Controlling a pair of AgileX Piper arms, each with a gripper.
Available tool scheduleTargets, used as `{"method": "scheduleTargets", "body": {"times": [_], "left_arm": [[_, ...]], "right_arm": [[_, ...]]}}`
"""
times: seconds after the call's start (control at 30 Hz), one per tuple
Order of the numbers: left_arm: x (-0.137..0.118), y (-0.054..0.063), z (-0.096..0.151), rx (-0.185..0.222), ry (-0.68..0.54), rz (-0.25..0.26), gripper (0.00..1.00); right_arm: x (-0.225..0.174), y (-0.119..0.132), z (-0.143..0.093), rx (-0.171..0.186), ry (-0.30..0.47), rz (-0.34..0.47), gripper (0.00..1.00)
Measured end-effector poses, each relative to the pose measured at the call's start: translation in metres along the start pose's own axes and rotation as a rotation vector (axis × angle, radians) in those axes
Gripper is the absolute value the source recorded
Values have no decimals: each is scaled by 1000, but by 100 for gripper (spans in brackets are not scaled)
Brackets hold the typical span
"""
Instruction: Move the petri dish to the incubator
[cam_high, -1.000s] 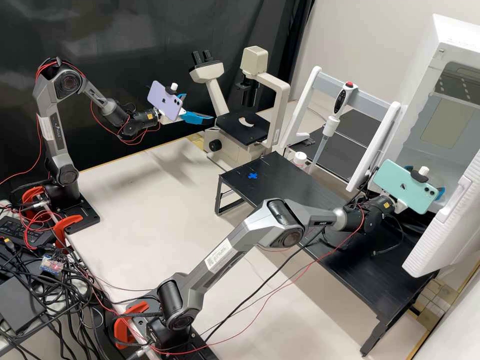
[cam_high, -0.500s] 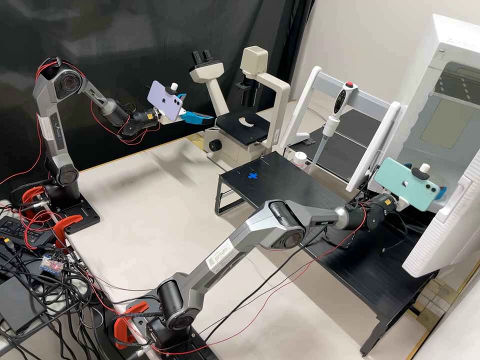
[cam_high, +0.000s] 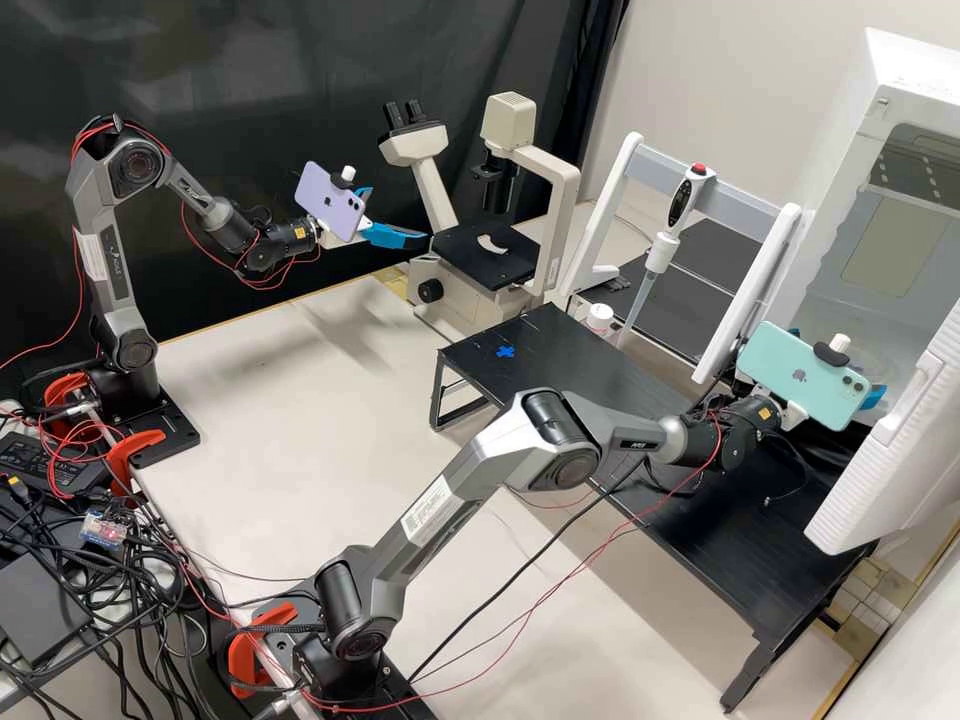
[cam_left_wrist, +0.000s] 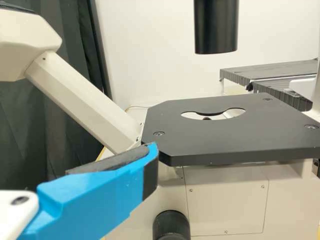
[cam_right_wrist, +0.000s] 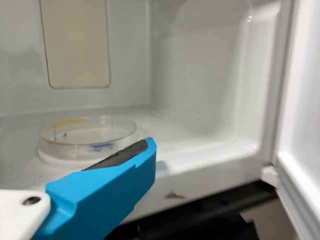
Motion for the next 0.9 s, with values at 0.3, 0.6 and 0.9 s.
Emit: {"method": "scheduleTargets", "body": {"times": [0.3, 0.6, 0.9], "left_arm": [[0, 0, 0, 0, 0, 0, 100], [0, 0, 0, 0, 0, 0, 100], [0, 0, 0, 0, 0, 0, 100]], "right_arm": [[-47, 32, -9, 32, 30, 109, 100], [-120, 34, -45, 11, 180, 187, 100], [-211, 13, -89, 39, 338, 225, 100]]}}
